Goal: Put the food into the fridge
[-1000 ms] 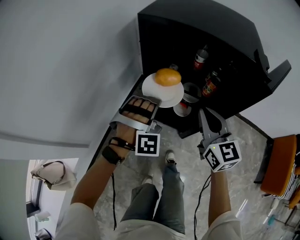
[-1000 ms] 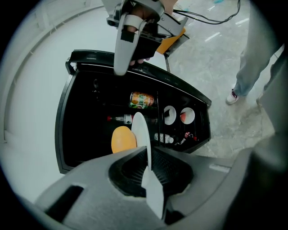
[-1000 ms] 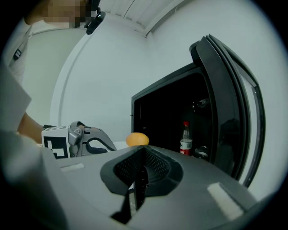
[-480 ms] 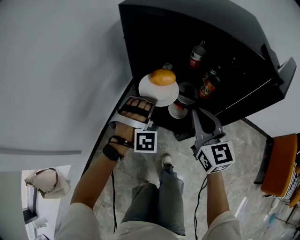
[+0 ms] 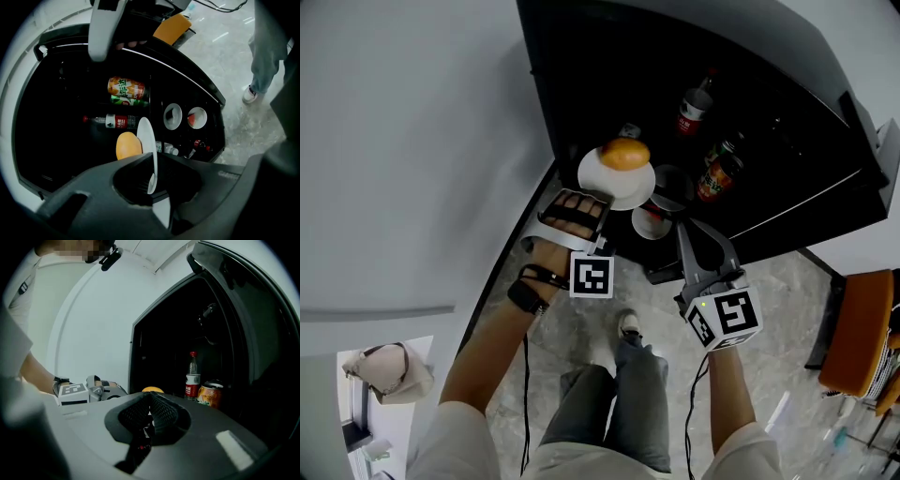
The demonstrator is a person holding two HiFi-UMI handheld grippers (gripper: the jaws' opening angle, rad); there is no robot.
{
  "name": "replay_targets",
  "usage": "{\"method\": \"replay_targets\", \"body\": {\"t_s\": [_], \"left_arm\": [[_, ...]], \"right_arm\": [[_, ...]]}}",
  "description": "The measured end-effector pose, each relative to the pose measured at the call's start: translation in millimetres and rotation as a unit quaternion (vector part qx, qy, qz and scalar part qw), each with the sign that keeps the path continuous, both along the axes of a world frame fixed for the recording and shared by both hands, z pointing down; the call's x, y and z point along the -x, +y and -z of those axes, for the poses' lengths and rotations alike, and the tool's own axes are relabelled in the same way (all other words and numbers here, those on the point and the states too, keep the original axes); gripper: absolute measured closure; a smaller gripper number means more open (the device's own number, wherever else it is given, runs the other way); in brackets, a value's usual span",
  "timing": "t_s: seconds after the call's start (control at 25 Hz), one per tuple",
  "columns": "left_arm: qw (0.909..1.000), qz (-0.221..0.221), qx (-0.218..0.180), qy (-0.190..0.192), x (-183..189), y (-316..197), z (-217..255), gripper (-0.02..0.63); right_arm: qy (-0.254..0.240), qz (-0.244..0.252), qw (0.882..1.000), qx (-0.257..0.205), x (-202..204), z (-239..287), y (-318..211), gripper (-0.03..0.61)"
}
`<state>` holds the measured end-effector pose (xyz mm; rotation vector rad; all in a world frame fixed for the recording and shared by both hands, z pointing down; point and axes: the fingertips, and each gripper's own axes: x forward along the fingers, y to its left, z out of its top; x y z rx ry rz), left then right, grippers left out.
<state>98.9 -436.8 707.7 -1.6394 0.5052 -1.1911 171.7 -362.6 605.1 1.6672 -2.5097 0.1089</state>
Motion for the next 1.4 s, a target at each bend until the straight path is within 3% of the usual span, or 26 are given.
{"method": "replay_targets", "body": {"t_s": [0.24, 0.44, 0.72, 0.92, 0.96, 1.2, 1.32, 1.4], "left_arm": [[1.0000, 0.003, -0.002, -0.003, -7.8, -12.7, -5.0, 0.595], [0.9997, 0.003, 0.014, 0.021, -22.0, -20.4, -6.1, 0.594], [0.9993, -0.020, 0.014, 0.028, -50.0, -31.5, -5.0, 0.583], [0.9995, -0.016, 0.017, -0.020, -48.9, -37.7, -13.3, 0.581], [0.9995, -0.016, 0.021, -0.014, -49.8, -37.9, -12.4, 0.581], [0.9954, -0.025, 0.084, -0.039, -46.9, -33.6, -19.5, 0.572], [0.9891, -0.031, 0.134, -0.054, -48.2, -23.6, -29.4, 0.468], [0.9880, -0.032, 0.141, -0.056, -51.5, -20.5, -31.4, 0.459]], "right_arm": [[0.014, 0.007, 1.000, -0.001, -1.8, -6.4, -3.5, 0.580], [0.028, 0.013, 1.000, 0.005, -0.1, -11.7, -4.7, 0.580], [0.028, 0.012, 0.999, 0.018, -5.6, -15.5, -5.8, 0.580], [0.027, 0.007, 0.999, 0.023, -12.7, -20.2, -6.7, 0.580], [0.027, 0.008, 0.999, 0.025, -13.5, -21.0, -7.0, 0.580], [0.022, 0.004, 0.999, 0.037, -14.7, -21.7, -4.2, 0.578], [0.020, 0.002, 0.999, 0.046, -18.3, -21.1, -4.9, 0.577], [0.017, 0.002, 0.998, 0.053, -22.1, -21.9, -5.3, 0.577]]}}
